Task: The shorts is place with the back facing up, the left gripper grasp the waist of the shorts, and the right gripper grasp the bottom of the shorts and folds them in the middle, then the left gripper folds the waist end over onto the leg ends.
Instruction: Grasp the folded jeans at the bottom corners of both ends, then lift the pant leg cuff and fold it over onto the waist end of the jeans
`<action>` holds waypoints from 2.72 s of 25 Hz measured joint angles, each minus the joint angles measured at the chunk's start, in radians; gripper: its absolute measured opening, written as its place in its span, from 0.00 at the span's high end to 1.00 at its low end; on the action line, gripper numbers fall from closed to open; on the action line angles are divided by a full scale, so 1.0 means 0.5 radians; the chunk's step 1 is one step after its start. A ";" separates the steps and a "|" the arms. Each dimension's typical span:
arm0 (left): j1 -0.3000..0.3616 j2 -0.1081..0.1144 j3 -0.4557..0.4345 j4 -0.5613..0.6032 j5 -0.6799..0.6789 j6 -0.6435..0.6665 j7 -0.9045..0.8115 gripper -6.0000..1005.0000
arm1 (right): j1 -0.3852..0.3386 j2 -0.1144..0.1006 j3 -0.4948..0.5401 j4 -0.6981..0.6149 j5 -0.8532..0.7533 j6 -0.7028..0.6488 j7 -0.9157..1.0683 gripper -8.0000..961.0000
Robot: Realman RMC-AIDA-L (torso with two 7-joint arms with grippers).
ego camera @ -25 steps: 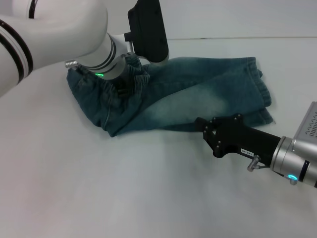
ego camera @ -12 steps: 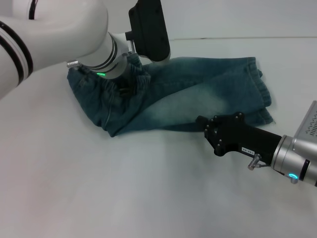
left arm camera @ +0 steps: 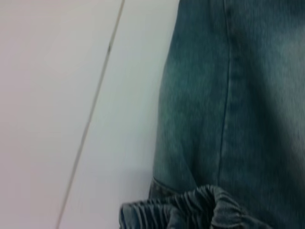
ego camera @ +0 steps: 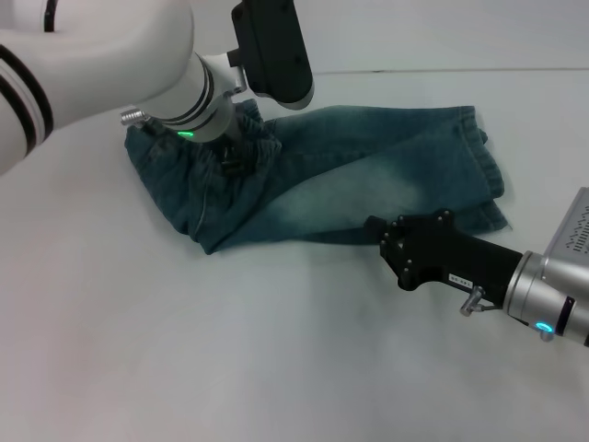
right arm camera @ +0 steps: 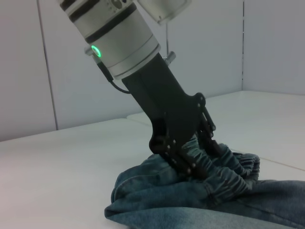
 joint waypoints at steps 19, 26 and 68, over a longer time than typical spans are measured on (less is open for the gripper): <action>-0.087 0.014 0.027 -0.218 0.000 -0.019 -0.015 0.29 | 0.004 0.002 0.000 0.000 -0.014 0.000 -0.003 0.99; -0.075 0.008 0.105 -0.193 0.000 -0.101 -0.004 0.42 | 0.001 0.002 0.000 0.000 -0.014 0.005 -0.003 0.99; 0.367 -0.077 -0.134 0.870 -0.006 0.070 -0.001 0.90 | 0.661 0.029 0.727 0.477 -0.047 1.005 -0.675 0.99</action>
